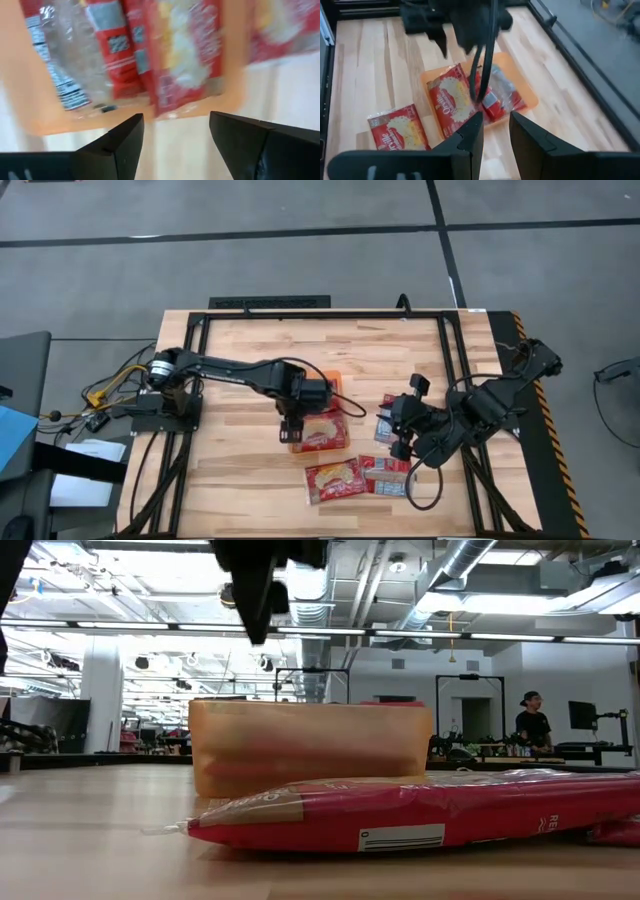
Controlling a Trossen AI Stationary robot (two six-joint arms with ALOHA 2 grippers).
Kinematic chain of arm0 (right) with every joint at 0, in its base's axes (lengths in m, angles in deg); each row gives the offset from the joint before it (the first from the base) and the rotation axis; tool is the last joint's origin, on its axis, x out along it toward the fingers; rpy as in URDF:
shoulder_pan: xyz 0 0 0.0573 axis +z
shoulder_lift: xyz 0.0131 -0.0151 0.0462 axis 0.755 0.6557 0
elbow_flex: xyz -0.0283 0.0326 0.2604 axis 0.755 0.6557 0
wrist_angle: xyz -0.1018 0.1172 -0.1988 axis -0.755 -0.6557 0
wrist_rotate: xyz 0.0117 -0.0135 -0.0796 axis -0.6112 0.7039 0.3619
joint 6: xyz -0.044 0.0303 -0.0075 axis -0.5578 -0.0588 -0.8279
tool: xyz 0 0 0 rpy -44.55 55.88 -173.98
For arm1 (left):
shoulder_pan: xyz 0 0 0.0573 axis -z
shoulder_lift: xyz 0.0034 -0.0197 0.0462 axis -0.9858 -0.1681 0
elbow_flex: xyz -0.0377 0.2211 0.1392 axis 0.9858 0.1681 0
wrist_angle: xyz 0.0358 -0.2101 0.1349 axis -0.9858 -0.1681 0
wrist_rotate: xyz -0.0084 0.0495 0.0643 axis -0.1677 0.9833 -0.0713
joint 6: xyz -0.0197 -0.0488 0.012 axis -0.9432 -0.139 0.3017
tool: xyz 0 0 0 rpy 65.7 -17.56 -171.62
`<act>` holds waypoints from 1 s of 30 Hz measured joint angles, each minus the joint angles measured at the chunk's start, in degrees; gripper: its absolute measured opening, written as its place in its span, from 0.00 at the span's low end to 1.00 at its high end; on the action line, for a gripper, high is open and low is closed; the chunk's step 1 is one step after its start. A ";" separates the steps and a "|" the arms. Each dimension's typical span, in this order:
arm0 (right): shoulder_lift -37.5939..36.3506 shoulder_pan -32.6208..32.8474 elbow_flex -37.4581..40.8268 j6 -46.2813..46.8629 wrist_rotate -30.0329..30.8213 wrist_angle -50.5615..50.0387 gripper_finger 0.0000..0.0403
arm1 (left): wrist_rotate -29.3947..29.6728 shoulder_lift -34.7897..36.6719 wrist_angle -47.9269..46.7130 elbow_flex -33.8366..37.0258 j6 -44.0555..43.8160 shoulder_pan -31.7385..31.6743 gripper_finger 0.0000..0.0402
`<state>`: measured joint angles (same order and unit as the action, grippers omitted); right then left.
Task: Sort popcorn bags into baskets
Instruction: Put the red popcorn bag into the orange bin
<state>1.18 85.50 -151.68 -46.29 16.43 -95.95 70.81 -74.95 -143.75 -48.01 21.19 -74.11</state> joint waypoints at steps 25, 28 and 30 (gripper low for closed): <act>21.85 6.49 26.27 20.55 -9.56 44.27 0.29 | 29.63 5.41 30.71 18.61 -70.35 35.91 0.54; 26.12 6.10 24.21 20.63 -10.23 44.10 0.29 | 31.91 5.43 35.51 24.44 -75.74 36.71 0.54; 28.10 5.69 22.98 20.67 -11.23 43.99 0.29 | 32.67 5.43 38.95 28.62 -78.83 36.94 0.54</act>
<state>29.28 91.19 -128.70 -25.62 5.20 -51.96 103.48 -69.52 -104.80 -19.39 -57.63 -37.16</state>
